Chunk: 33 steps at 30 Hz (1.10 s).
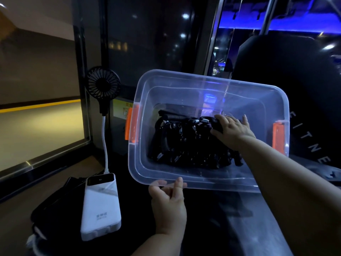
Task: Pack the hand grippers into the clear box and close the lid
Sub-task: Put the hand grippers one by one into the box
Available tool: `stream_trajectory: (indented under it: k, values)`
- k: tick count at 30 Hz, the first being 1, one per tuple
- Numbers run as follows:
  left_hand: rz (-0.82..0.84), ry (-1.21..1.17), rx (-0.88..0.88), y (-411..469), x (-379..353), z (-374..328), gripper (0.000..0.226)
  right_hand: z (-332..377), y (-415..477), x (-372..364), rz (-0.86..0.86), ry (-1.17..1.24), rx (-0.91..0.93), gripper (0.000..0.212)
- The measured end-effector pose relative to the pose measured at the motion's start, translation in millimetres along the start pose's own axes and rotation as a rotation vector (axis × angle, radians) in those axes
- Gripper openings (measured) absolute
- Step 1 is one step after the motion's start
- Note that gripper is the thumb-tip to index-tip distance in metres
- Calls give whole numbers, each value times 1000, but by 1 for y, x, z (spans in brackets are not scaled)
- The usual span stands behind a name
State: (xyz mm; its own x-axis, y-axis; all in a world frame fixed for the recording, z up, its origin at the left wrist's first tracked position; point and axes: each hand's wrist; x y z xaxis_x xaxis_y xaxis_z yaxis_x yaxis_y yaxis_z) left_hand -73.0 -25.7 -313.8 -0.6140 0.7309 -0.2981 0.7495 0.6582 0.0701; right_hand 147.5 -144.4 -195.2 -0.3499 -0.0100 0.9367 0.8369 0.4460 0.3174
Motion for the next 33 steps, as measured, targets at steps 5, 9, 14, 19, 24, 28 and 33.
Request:
stream_trajectory:
  k: [5, 9, 14, 19, 24, 28, 33]
  values:
    - [-6, 21, -24, 0, -1, 0, 29, -5, -23, 10, -28, 55, -6, 58]
    - [-4, 25, -10, -1, 0, -1, 28, -19, -48, 16, -115, 124, 24, 56]
    - [1, 57, -41, -3, -1, -1, 28, -38, -91, 15, -256, 124, 83, 58]
    - [-10, 60, -47, -2, -1, 2, 28, -59, -147, 9, -355, 190, 144, 49]
    - [-15, 33, -66, 0, -3, 5, 28, -90, -202, -12, -323, 306, -16, 55]
    - [-23, 25, -79, 1, -4, 7, 28, -128, -228, -36, -203, 299, -241, 60]
    - [-25, 3, -87, 3, -6, 10, 27, -156, -240, -47, -36, 285, -513, 45]
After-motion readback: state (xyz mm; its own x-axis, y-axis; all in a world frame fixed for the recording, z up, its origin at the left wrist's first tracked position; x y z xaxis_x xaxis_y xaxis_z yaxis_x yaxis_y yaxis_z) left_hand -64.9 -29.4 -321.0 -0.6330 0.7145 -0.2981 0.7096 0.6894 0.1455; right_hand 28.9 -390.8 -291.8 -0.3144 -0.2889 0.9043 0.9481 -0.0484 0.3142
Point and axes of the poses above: each hand's wrist, its own y-axis towards the middle knuckle, its own x-axis out of the back of the hand, z = x × y, and after that the axes turned 6 degrees about z, right-handed
